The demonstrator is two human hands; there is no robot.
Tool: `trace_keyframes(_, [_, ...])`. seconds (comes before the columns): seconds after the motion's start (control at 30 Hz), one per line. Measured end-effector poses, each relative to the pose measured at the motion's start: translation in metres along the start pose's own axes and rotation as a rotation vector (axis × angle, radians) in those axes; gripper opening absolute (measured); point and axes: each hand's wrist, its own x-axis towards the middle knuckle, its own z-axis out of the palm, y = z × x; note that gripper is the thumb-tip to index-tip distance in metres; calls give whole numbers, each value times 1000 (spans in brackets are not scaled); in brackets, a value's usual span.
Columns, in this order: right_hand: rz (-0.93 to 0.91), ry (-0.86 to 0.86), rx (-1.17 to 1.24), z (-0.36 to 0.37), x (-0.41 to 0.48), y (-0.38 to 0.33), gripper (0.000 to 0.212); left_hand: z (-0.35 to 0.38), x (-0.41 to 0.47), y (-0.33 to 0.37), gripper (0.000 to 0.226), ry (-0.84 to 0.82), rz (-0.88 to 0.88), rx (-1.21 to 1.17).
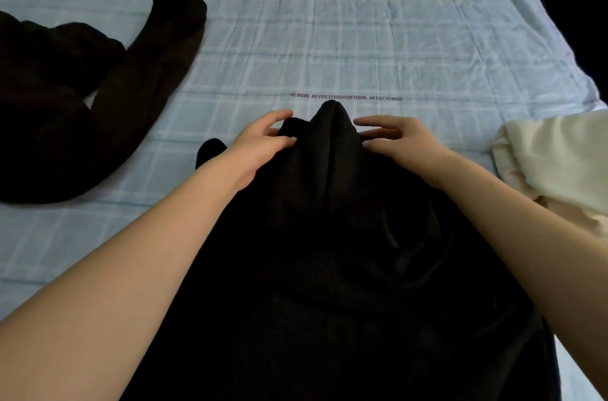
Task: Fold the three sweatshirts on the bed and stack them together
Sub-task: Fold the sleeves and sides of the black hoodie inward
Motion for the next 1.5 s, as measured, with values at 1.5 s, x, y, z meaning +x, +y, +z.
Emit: trace_keyframes(1.5, [-83,-46,-939,141,-273,75,56,56,-280,-124,70,-308,324,1311])
